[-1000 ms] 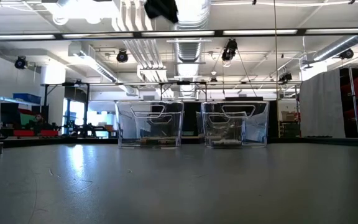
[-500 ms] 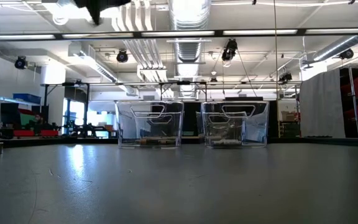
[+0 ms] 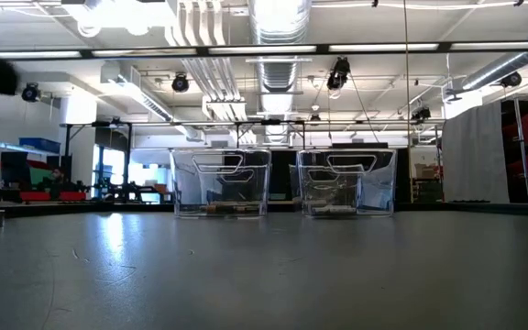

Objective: Sort batteries
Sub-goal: Put the white battery into the right transparent bin

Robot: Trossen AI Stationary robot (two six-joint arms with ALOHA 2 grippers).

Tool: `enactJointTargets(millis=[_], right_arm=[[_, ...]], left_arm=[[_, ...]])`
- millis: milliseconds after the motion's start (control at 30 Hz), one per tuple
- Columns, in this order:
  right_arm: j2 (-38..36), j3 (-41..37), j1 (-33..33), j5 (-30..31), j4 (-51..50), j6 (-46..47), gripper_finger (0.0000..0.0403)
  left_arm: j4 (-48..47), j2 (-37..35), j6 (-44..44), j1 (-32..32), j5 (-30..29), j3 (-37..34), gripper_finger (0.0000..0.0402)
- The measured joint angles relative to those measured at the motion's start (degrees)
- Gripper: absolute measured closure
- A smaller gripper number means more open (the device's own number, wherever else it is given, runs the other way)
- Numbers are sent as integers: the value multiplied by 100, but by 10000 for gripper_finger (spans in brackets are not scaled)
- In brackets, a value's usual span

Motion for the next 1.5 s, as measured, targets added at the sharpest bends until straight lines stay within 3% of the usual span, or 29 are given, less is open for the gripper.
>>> enactJointTargets(millis=[233, 400, 600, 700, 900, 1133, 1367, 1500], right_arm=[[280, -164, 136, 2, 624, 494, 184], [431, -199, 186, 12, 606, 959, 184], [575, -231, 199, -3, 615, 1077, 184], [608, -231, 210, -47, 637, 1129, 184], [618, -231, 240, -83, 751, 1116, 184], [618, -214, 341, -157, 746, 1073, 184], [411, -170, 477, -336, 677, 880, 184], [149, 9, 609, -338, 521, 626, 184]], left_arm=[[422, -32, 379, -958, 82, -187, 287], [1008, -149, -275, -1419, 108, -430, 278], [819, -179, -474, -1612, 67, -714, 242], [841, -179, -425, -1675, 359, -845, 226], [1352, -181, -279, -1763, 550, -1206, 222], [1740, -225, -302, -1734, 565, -1643, 263], [1772, -188, -272, -1445, 552, -1764, 382], [1736, -158, -82, -1039, 742, -1711, 383]])
